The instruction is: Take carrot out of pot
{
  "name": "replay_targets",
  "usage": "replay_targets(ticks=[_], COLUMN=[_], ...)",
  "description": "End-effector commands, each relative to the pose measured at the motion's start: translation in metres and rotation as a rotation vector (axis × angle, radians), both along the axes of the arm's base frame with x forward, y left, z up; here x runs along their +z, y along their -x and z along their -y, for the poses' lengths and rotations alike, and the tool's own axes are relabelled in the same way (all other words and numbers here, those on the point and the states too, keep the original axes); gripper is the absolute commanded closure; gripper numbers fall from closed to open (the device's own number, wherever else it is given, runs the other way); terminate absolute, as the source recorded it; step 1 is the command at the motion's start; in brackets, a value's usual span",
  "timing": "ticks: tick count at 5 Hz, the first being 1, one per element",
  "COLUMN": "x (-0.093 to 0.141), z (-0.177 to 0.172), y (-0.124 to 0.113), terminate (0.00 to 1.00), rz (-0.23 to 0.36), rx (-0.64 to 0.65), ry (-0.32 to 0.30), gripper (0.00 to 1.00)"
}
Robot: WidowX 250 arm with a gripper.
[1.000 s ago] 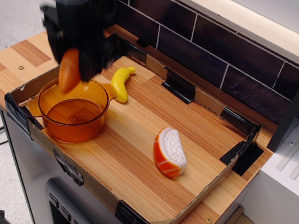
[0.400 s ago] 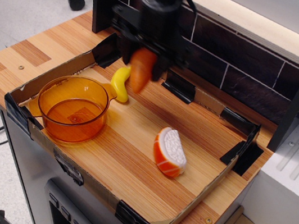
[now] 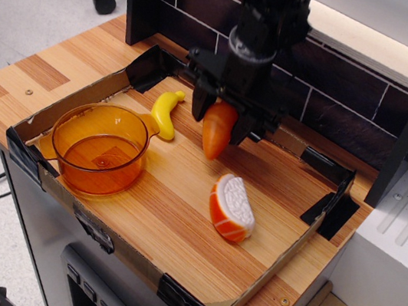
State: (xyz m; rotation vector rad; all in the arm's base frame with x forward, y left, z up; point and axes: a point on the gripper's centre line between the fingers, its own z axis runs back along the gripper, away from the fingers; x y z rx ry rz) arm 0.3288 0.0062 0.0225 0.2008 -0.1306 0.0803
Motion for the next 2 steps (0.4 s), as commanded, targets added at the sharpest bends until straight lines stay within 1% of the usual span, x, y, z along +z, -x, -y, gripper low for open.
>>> replay_targets(ticks=[1, 2], x=[-0.0036, -0.0032], z=[-0.0056, -0.007], y=[-0.0124, -0.0131], terminate=[0.0, 0.0], rz=[0.052, 0.033], rx=[0.027, 0.039], ry=[-0.001, 0.009], gripper=[1.0, 0.0])
